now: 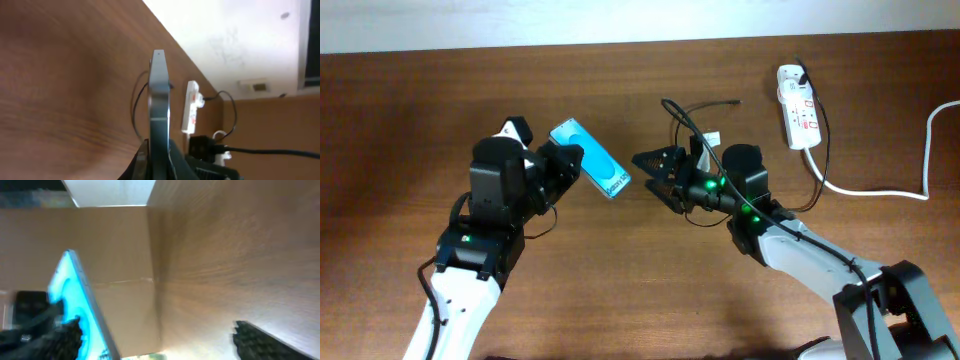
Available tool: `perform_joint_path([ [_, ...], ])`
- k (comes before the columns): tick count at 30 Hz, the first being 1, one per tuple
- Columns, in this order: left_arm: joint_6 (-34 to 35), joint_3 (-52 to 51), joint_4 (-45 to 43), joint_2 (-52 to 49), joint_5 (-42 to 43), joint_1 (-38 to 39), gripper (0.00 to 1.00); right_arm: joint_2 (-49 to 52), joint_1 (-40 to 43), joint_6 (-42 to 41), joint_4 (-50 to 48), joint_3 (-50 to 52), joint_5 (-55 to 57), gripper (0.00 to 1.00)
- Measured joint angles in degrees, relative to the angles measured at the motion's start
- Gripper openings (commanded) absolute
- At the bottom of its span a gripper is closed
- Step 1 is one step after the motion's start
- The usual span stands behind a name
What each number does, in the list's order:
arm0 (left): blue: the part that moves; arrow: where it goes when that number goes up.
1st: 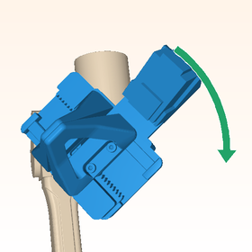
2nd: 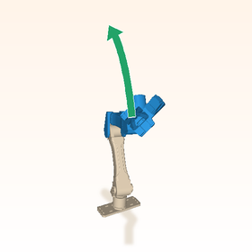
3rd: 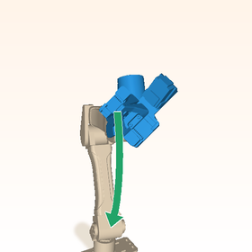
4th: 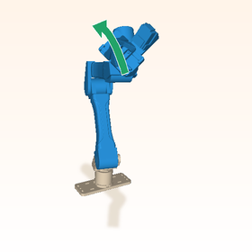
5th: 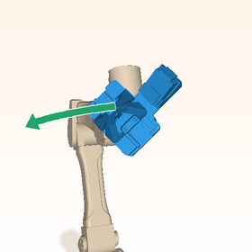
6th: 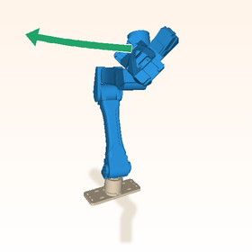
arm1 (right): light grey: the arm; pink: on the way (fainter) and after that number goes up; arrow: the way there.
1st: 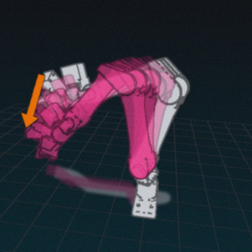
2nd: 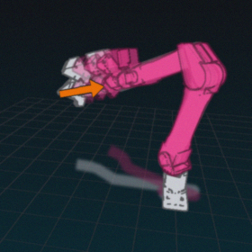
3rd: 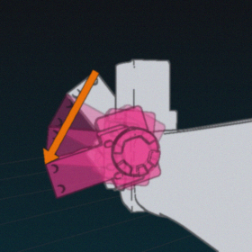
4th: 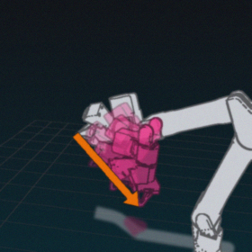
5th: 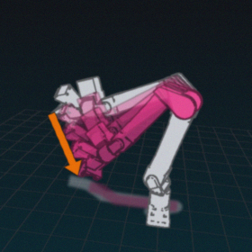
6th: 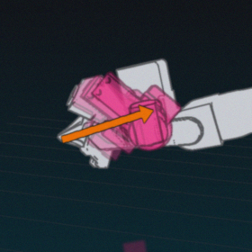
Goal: Plug charger to phone and switch on socket
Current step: 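Move the right gripper to the black cable's USB-C end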
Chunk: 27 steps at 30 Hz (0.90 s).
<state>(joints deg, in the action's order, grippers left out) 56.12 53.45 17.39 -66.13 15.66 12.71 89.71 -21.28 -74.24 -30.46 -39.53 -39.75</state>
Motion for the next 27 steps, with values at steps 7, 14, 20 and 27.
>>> perform_joint_path([
  [7,-7.37,0.00,1.81,0.02,-1.25,0.00,0.00,0.00,5.22,16.39,14.73,-0.94,3.61,0.98],
  [14,-9.75,0.00,4.63,0.00,-5.16,0.00,0.00,0.02,6.14,33.53,55.49,-20.96,18.62,0.98],
  [20,-10.05,0.00,4.70,0.00,-8.22,0.00,0.00,0.00,6.14,40.85,66.60,-34.16,31.85,0.98],
  [27,-10.05,0.00,4.66,0.00,-10.19,0.00,0.00,3.50,6.14,43.95,55.67,-34.53,38.29,0.98],
])
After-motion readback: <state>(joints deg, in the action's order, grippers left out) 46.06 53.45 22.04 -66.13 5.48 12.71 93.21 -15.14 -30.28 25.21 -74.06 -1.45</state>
